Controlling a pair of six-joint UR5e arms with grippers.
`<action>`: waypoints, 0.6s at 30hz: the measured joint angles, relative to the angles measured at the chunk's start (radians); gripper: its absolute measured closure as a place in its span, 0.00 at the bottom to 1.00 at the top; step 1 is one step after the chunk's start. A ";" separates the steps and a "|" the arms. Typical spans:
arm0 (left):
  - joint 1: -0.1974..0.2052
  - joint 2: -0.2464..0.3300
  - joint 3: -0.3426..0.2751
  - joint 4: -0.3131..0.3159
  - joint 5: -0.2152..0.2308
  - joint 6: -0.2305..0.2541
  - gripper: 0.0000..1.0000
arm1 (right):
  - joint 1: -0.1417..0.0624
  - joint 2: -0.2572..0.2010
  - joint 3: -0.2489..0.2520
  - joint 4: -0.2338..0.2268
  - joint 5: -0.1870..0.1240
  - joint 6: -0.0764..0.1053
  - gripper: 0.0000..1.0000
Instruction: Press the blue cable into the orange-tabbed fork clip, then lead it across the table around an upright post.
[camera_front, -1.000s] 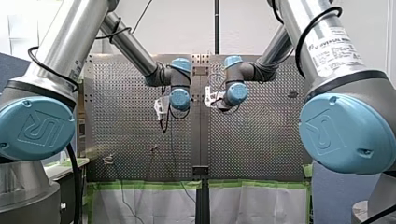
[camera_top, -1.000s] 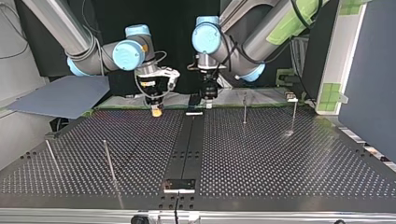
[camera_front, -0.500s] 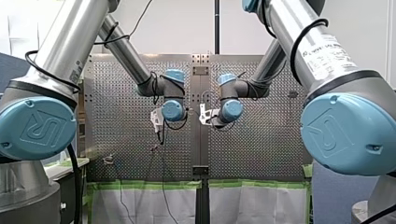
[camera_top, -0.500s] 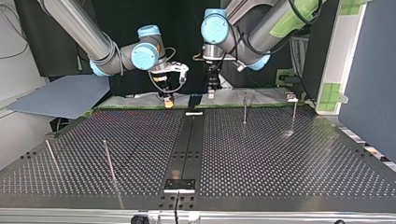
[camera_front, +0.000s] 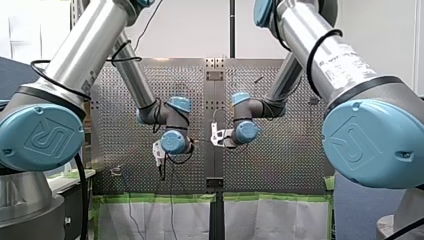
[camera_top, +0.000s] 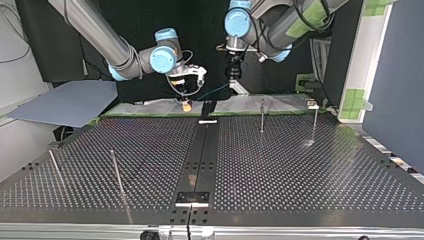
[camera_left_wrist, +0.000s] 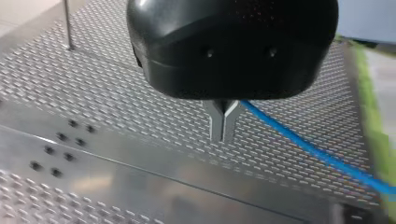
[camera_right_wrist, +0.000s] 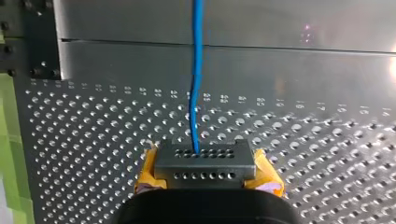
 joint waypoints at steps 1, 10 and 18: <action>0.002 -0.014 -0.013 0.006 0.001 -0.006 0.68 | 0.000 0.005 0.000 -0.006 -0.001 0.000 1.00; 0.007 -0.051 -0.084 0.006 0.025 -0.002 0.07 | 0.001 0.021 0.000 -0.045 -0.013 0.001 1.00; 0.008 -0.051 -0.087 0.004 0.032 -0.012 0.00 | 0.001 0.033 0.000 -0.056 -0.022 -0.003 1.00</action>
